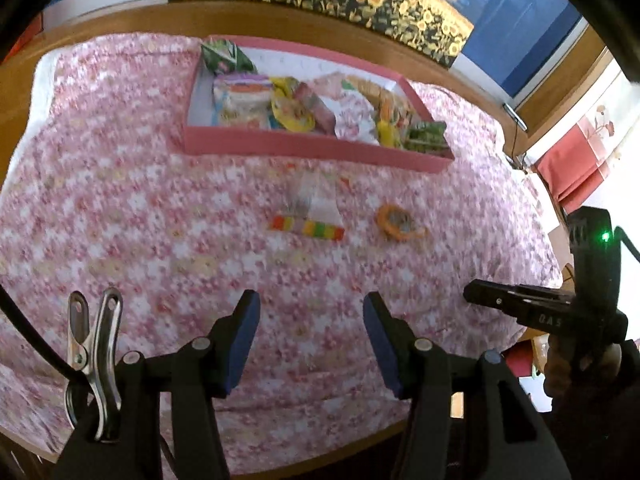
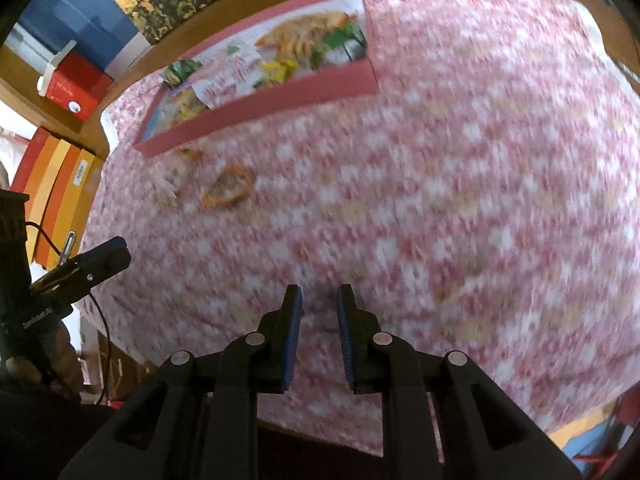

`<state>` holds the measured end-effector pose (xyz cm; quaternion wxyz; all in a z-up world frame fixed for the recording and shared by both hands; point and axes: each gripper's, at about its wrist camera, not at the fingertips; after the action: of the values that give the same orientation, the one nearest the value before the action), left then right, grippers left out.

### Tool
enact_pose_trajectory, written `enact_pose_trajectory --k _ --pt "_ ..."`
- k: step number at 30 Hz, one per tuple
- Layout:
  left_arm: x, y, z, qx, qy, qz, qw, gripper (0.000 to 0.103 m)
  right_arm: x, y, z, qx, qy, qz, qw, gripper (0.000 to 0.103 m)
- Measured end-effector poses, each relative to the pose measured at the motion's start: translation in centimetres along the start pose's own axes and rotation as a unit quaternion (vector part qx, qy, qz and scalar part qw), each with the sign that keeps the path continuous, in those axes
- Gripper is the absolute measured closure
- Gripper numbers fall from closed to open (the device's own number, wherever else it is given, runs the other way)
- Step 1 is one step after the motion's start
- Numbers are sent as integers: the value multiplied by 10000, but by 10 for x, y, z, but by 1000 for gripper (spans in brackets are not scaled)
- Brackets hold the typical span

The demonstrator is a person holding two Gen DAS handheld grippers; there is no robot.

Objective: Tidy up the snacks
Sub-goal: 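Withdraw both open tools from the tray toward the remaining candies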

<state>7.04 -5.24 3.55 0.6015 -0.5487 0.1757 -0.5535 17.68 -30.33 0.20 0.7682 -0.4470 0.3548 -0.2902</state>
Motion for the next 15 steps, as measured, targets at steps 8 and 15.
enact_pose_trajectory --k 8,15 --pt "11 1 7 100 170 -1 9998 46 12 -9 -14 58 284 91 9995 84" --pt "21 1 23 345 412 5 9986 46 14 -21 -18 75 330 -85 9994 84"
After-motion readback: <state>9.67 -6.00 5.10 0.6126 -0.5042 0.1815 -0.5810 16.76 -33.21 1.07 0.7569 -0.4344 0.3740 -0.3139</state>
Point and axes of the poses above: each gripper's, at about its wrist camera, not at the fingertips, and y roughly the way its jaws point, x to its right, z to its top, and after that the axes turned 10 degrees about -y, right-handed
